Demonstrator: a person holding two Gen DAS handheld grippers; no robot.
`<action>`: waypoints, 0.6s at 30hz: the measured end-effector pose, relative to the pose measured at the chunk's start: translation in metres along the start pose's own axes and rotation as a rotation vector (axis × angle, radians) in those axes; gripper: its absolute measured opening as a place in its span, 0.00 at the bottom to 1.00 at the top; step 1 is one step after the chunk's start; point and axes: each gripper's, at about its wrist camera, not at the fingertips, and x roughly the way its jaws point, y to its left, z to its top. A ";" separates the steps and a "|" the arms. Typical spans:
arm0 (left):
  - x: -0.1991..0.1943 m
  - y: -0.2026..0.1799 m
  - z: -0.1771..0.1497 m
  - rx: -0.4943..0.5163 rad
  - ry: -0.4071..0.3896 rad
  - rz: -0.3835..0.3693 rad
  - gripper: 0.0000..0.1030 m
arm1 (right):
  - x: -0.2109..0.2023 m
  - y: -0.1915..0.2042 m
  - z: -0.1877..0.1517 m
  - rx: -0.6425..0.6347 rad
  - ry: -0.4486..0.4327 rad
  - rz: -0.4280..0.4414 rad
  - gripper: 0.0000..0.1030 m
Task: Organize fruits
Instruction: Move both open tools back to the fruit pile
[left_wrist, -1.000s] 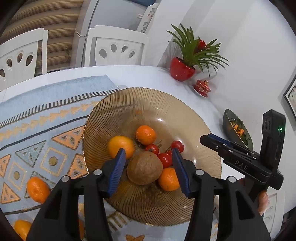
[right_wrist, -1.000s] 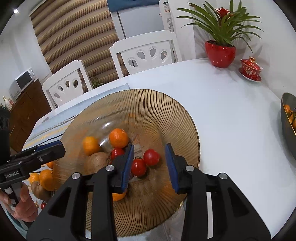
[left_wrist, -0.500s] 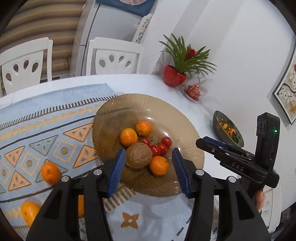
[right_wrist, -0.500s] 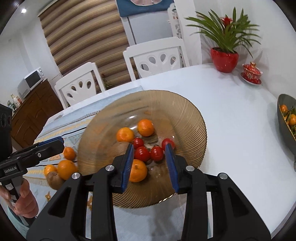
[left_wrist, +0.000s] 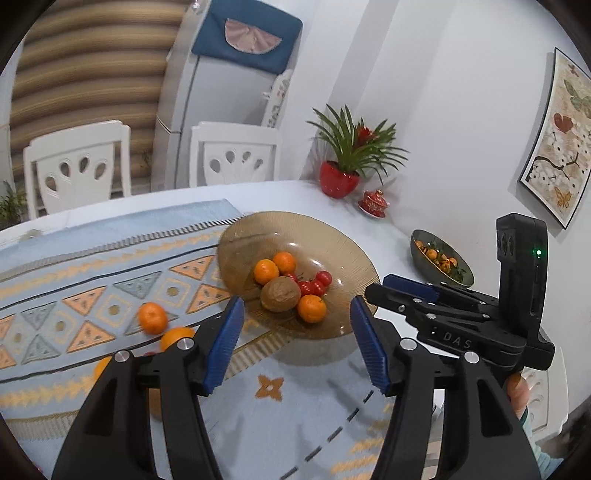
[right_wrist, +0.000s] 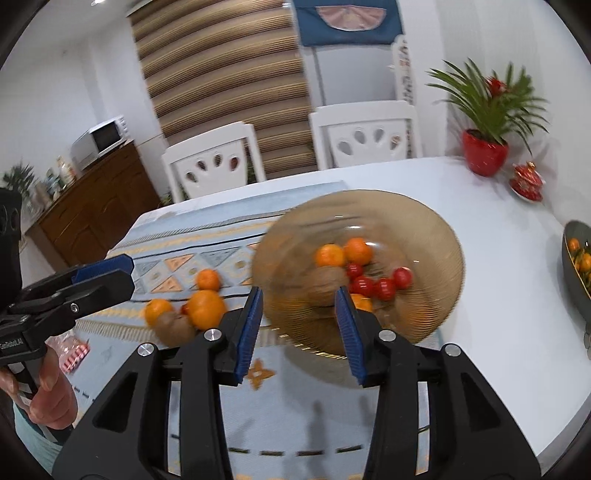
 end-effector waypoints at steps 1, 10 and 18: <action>-0.008 0.002 -0.002 -0.002 -0.010 0.003 0.58 | -0.002 0.006 -0.001 -0.008 -0.002 0.005 0.42; -0.072 0.041 -0.054 -0.046 -0.076 0.076 0.61 | 0.019 0.072 -0.035 -0.087 0.056 0.072 0.44; -0.066 0.110 -0.106 -0.167 -0.011 0.192 0.61 | 0.070 0.101 -0.086 -0.076 0.145 0.120 0.49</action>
